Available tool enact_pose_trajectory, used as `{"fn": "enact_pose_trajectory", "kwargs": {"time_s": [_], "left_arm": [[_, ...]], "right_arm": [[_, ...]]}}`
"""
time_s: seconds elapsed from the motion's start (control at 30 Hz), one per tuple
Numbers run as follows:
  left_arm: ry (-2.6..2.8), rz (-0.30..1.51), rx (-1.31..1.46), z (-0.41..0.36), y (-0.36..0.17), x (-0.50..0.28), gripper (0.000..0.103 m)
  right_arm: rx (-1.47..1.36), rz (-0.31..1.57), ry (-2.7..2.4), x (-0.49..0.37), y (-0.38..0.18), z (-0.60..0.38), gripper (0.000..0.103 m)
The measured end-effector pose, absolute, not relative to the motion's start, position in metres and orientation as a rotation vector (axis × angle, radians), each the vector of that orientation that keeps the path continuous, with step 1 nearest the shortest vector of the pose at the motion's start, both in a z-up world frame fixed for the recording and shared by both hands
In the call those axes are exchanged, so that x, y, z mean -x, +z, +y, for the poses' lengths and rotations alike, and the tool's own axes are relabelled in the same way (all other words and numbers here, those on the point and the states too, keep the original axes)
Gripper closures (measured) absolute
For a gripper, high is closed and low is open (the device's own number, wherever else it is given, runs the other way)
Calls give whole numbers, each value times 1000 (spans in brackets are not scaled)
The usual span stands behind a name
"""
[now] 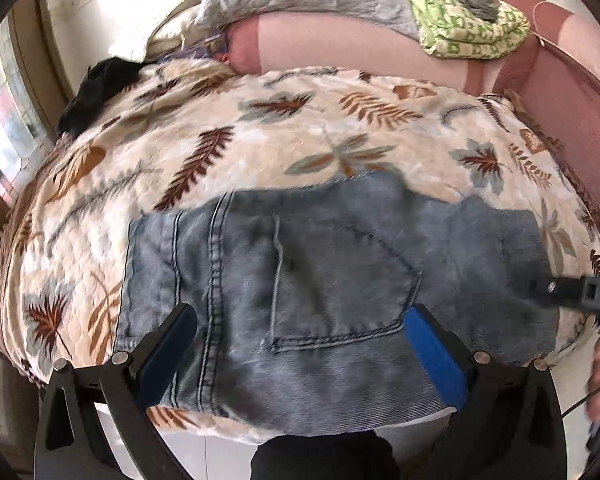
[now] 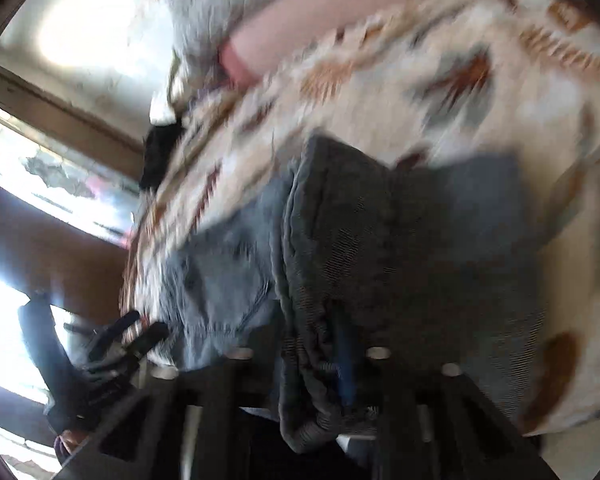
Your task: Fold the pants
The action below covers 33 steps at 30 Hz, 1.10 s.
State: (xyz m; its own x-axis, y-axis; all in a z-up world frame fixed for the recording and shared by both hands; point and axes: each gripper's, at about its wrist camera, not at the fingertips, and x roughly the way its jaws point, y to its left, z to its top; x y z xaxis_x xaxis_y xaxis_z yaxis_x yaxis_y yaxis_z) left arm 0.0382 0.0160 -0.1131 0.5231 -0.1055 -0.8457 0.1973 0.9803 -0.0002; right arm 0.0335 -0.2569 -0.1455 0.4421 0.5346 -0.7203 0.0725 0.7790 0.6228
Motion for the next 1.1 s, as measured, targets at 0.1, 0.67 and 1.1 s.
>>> {"fn": "enact_pose_trajectory", "kwargs": {"time_s": [0.1,0.67,1.1], "left_arm": [[-196,1018,-104,14,-118,-36,0],[-352,933,-319,-130,-131,-62,0],[-261,1056,-329,-140,-185,-115,0]], "right_arm": [[-694,1064,361,-30,-154,-253,56],[-604,928,94,-38,-154,-347,75],[-706,980,92,-57,-205,-360,90]]}}
